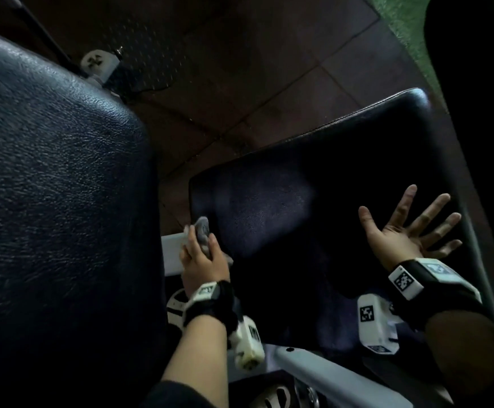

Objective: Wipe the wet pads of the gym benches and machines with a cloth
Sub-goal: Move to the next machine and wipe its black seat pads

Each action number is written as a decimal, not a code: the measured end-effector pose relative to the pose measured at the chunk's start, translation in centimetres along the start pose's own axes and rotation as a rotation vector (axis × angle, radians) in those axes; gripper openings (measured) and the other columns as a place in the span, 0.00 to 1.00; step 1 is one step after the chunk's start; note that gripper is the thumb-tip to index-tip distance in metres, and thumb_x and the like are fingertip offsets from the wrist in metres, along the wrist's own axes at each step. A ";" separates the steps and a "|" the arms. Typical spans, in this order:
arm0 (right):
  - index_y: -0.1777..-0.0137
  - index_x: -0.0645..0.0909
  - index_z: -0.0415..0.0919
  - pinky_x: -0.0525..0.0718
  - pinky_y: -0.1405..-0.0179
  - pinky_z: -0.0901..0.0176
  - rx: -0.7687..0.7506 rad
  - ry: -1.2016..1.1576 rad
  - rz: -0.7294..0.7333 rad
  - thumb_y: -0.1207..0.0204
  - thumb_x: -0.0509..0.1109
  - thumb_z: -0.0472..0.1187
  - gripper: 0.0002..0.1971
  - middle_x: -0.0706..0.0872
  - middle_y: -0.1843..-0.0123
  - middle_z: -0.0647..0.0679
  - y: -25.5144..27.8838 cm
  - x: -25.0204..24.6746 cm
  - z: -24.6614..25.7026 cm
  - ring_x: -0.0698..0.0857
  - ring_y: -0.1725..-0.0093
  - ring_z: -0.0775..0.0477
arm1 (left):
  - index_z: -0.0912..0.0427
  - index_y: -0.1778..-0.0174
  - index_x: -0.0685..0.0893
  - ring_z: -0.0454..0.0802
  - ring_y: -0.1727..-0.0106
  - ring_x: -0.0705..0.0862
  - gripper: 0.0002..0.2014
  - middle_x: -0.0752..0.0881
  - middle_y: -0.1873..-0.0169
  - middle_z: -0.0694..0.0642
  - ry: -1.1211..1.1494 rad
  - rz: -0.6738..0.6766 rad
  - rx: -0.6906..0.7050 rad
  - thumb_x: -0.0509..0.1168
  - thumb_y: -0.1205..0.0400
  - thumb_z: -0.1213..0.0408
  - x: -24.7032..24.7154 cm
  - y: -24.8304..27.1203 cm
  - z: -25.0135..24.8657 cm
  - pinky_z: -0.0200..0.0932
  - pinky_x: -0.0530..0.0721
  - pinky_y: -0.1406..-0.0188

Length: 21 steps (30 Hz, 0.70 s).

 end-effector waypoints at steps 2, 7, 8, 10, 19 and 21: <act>0.24 0.22 0.64 0.30 0.26 0.28 -0.005 0.000 -0.009 0.32 0.45 0.79 0.46 0.17 0.22 0.46 -0.1 0.0 0.0 0.25 0.22 0.33 | 0.46 0.19 0.64 0.69 0.35 0.79 0.30 0.72 0.26 0.63 -0.004 -0.022 -0.031 0.54 0.17 0.41 -0.1 3.6 2.8 0.59 0.78 0.42; 0.24 0.22 0.63 0.29 0.26 0.29 -0.027 0.006 -0.047 0.31 0.43 0.79 0.46 0.18 0.22 0.46 -0.1 0.0 -0.1 0.24 0.22 0.34 | 0.50 0.20 0.65 0.71 0.36 0.78 0.30 0.73 0.28 0.67 -0.015 0.030 0.003 0.57 0.18 0.45 -0.1 7.4 6.2 0.62 0.76 0.40; 0.23 0.22 0.63 0.29 0.26 0.29 -0.030 0.016 -0.059 0.32 0.42 0.80 0.46 0.18 0.22 0.46 -0.1 0.0 -0.2 0.24 0.22 0.34 | 0.52 0.20 0.66 0.72 0.36 0.77 0.28 0.73 0.28 0.68 -0.031 0.026 -0.012 0.60 0.17 0.51 -0.2 7.0 6.1 0.63 0.75 0.39; 0.23 0.23 0.62 0.29 0.26 0.29 -0.031 0.030 -0.058 0.32 0.43 0.80 0.46 0.18 0.21 0.46 0.0 -0.1 -0.2 0.24 0.22 0.35 | 0.54 0.22 0.69 0.73 0.37 0.77 0.25 0.73 0.29 0.68 -0.072 -0.007 -0.009 0.61 0.16 0.56 -0.7 6.5 5.0 0.63 0.73 0.40; 0.16 0.38 0.54 0.34 0.23 0.33 -0.056 0.059 -0.155 0.23 0.57 0.65 0.42 0.29 0.17 0.43 1.0 -1.3 -0.5 0.32 0.18 0.37 | 0.42 0.20 0.60 0.66 0.30 0.68 0.30 0.64 0.23 0.60 -0.186 0.301 0.672 0.49 0.20 0.39 2.6 8.9 -10.5 0.61 0.74 0.36; 0.16 0.50 0.50 0.40 0.21 0.35 -0.093 -0.011 -0.212 0.20 0.60 0.57 0.37 0.38 0.15 0.42 2.2 -1.2 -0.6 0.38 0.17 0.40 | 0.36 0.18 0.51 0.58 0.24 0.57 0.32 0.54 0.19 0.49 -0.262 0.481 0.749 0.53 0.19 0.41 4.5 10.6 -12.8 0.59 0.73 0.33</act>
Point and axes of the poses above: each hand's wrist, its own y-axis away from the middle knuckle, its own x-axis out of the palm, z = x × y, the point moved 7 cm from there along -y, towards the middle knuckle
